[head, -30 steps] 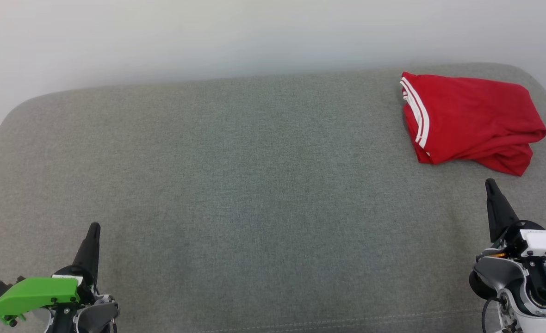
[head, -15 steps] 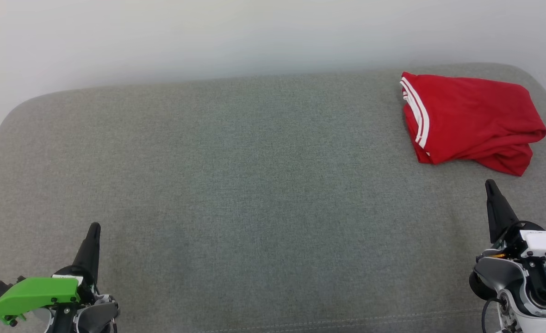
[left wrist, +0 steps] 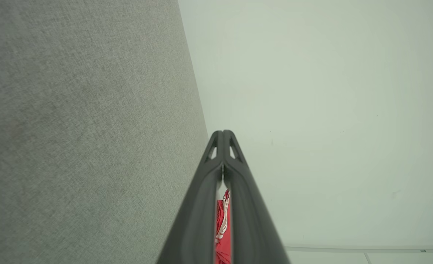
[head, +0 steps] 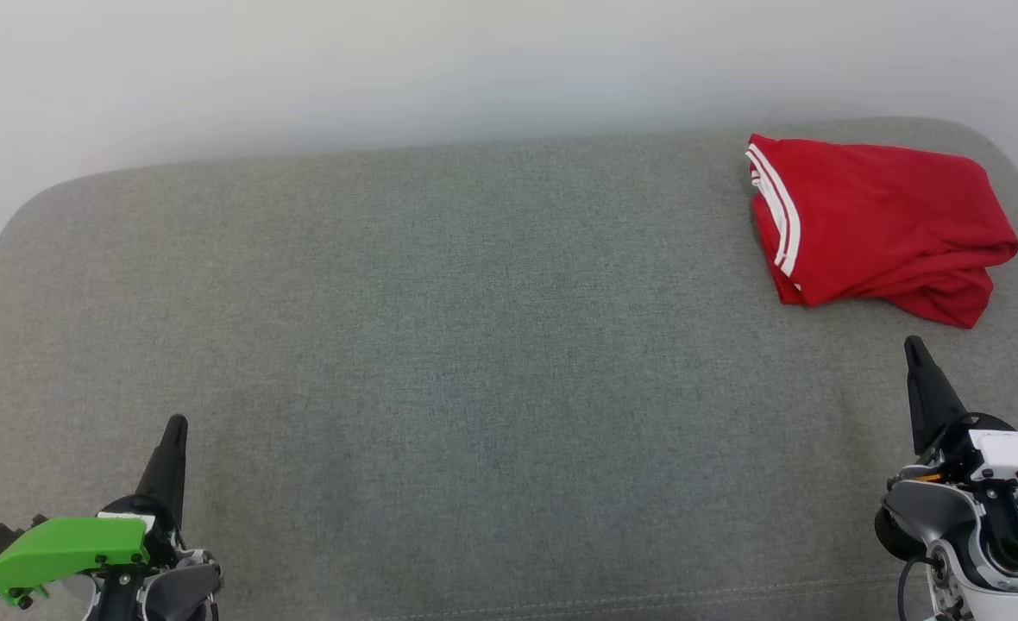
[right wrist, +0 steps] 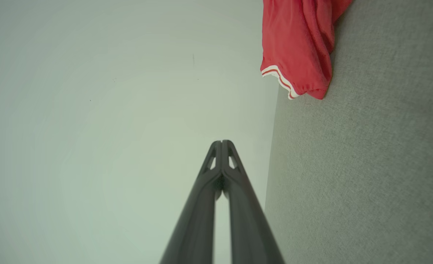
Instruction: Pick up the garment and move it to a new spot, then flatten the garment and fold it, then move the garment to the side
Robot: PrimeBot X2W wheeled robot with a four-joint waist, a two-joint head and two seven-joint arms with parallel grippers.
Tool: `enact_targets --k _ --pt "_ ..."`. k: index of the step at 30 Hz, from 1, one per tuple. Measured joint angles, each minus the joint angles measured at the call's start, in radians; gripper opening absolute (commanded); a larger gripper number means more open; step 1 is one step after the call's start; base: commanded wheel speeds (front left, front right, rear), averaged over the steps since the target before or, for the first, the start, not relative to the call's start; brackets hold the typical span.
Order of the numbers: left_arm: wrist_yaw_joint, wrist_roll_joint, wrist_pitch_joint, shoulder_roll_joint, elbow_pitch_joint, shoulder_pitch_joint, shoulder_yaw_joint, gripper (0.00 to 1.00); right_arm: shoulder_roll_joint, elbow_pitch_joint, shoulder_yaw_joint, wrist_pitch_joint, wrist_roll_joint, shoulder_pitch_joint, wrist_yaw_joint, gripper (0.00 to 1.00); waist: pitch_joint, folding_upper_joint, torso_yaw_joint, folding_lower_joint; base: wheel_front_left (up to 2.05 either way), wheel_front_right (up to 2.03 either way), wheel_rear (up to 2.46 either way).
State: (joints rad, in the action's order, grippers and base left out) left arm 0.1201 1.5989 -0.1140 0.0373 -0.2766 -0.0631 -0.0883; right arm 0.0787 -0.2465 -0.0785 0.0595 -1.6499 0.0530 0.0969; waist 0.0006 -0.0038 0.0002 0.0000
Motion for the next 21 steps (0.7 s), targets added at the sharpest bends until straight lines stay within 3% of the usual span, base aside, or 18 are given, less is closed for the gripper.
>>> enact_targets --k 21 --pt "0.000 0.000 0.000 0.000 0.000 0.000 0.000 0.00 0.000 -0.004 -0.001 0.003 0.000 0.001 0.007 0.00 0.000 0.0000 0.000 0.0000 0.00 0.00 0.00"
